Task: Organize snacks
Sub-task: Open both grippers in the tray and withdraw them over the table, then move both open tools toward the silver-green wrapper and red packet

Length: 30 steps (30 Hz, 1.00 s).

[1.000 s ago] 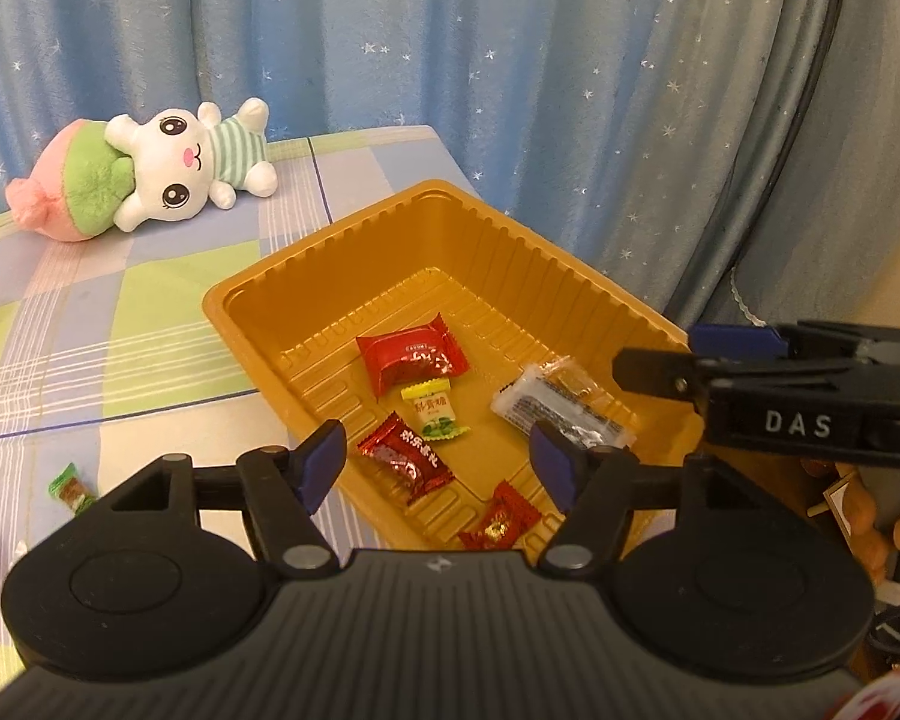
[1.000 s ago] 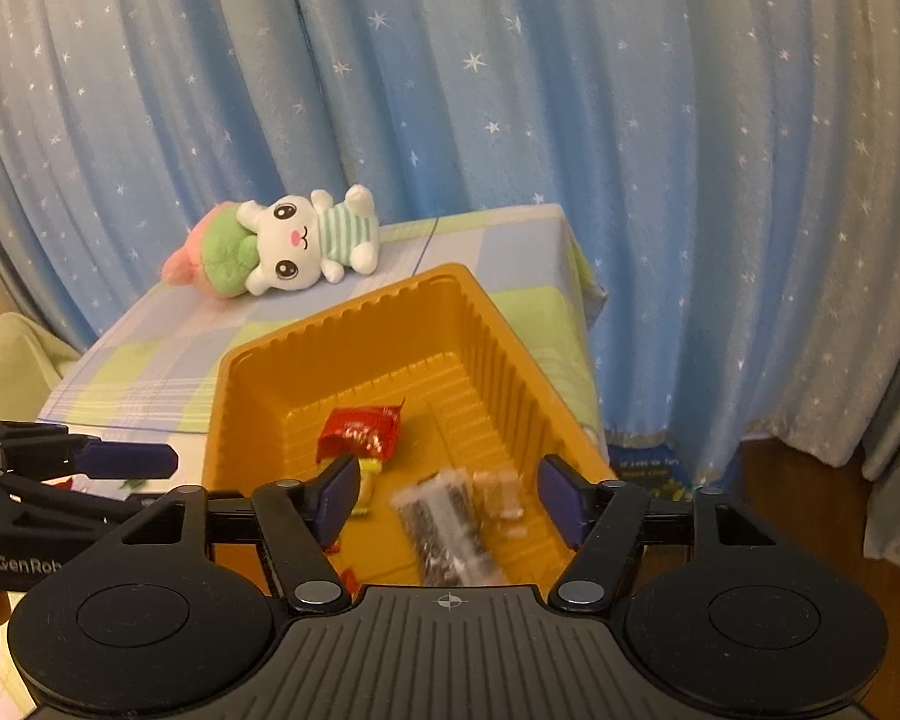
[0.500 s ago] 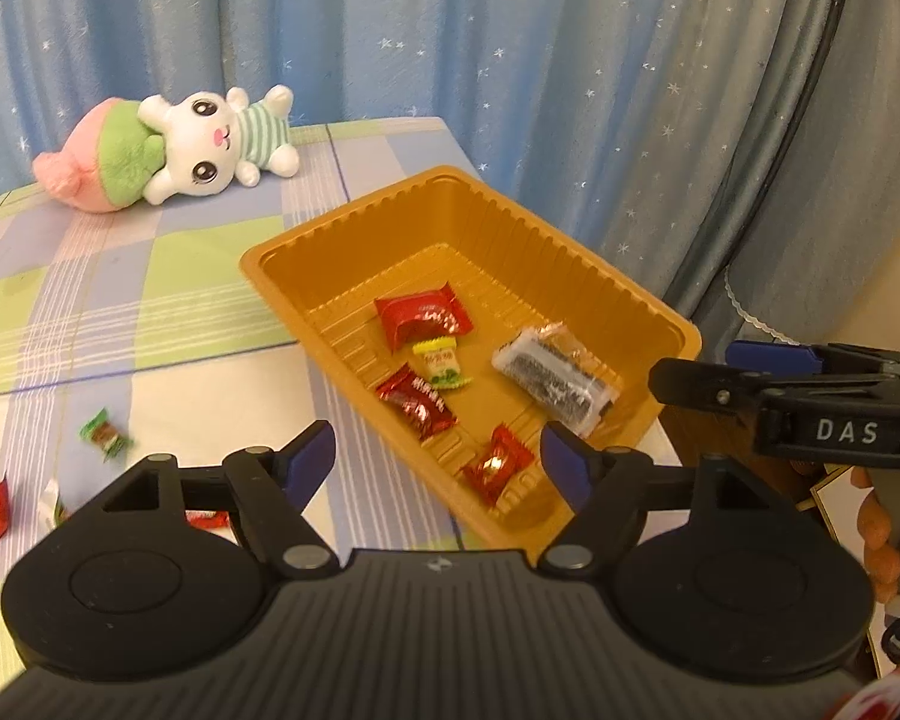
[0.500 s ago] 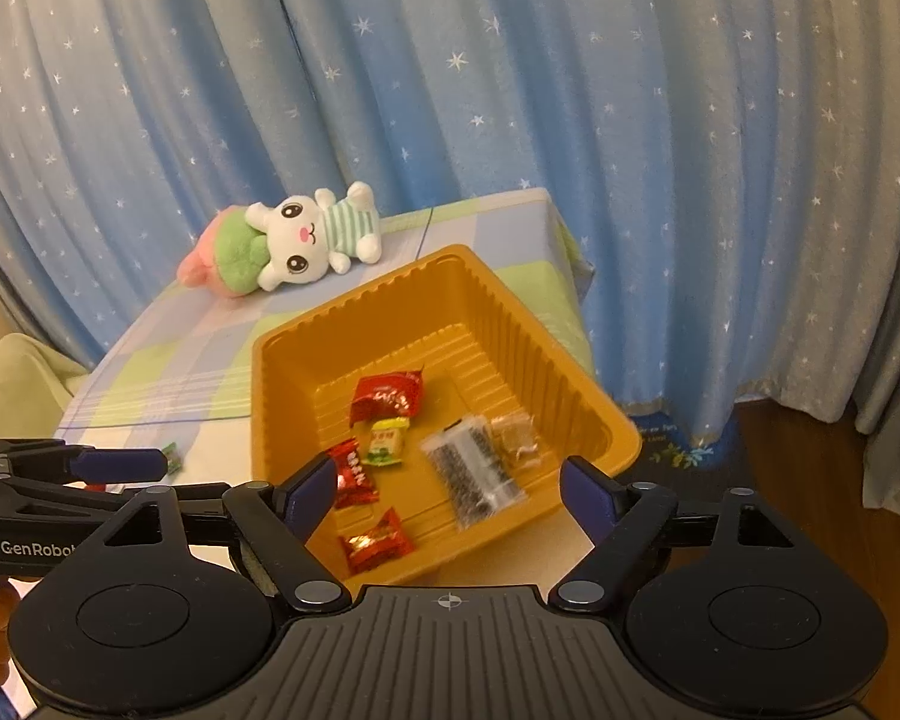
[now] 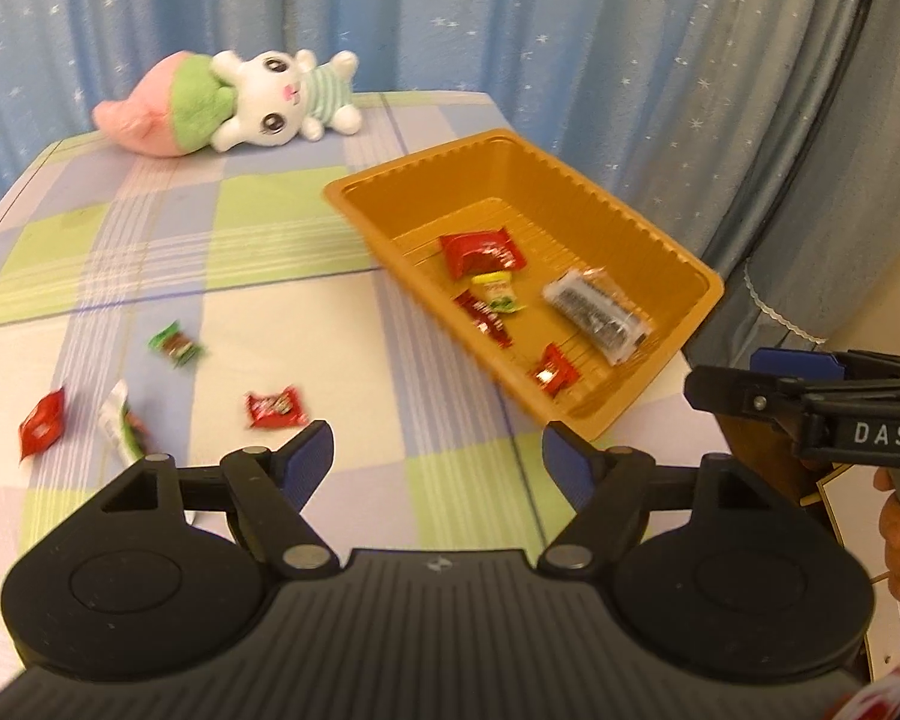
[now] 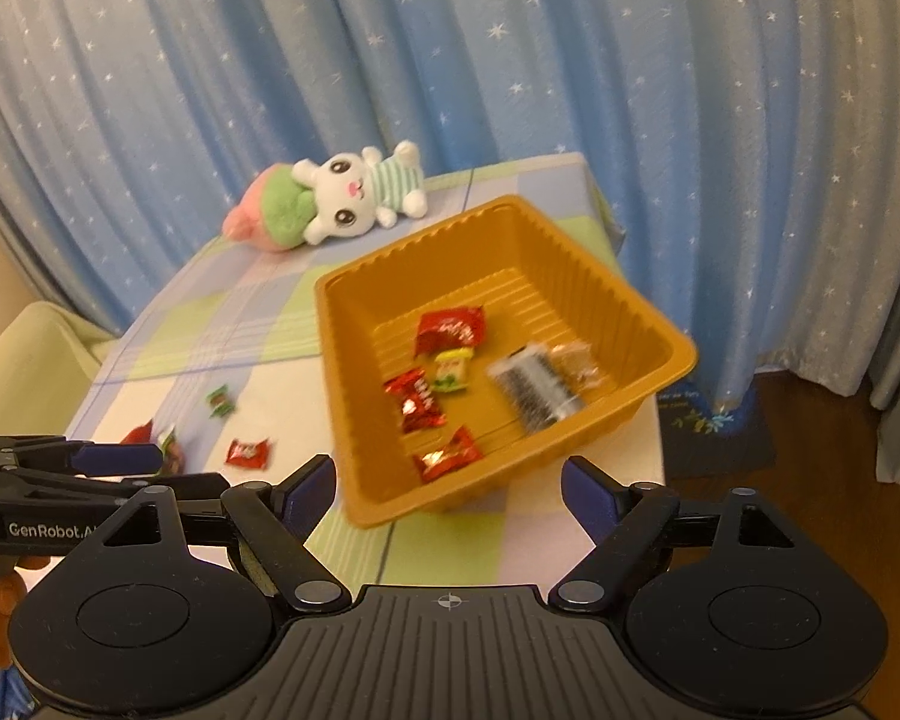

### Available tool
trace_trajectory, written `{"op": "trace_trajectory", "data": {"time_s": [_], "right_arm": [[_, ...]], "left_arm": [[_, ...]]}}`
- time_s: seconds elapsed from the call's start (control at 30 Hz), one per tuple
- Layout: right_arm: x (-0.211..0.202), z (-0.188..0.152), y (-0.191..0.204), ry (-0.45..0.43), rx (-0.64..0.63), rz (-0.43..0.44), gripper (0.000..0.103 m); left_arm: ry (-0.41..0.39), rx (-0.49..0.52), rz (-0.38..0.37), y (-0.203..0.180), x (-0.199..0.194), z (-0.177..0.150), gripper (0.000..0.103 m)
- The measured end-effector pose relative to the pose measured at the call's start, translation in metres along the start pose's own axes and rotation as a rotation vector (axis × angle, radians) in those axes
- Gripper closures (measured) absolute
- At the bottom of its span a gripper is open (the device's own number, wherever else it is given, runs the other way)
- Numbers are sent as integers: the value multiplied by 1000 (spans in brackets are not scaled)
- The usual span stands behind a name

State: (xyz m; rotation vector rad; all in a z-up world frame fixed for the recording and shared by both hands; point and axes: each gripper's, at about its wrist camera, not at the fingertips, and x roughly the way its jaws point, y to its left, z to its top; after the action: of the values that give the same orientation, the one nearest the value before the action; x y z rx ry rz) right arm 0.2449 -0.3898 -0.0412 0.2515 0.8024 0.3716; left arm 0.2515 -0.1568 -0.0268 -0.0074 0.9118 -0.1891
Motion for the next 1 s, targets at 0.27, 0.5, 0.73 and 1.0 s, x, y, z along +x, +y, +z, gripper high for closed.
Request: {"op": "trace_trajectory", "data": {"time_s": [0.27,0.5,0.73,1.0], "right_arm": [[3,-17,27,46,-32,23,21],[15,-27,57,94,-65,56,21],[32,-33,94,130,-112,96,21],[53,-36,130,159,-150,124,21]], "left_arm": [[16,-35,22,27,-16,-22,28],[32,-60,43,53,-27,-38,28],[29,-102,72,85,-39,-49,28],[33,-145,106,124,-50,-59,28]]}}
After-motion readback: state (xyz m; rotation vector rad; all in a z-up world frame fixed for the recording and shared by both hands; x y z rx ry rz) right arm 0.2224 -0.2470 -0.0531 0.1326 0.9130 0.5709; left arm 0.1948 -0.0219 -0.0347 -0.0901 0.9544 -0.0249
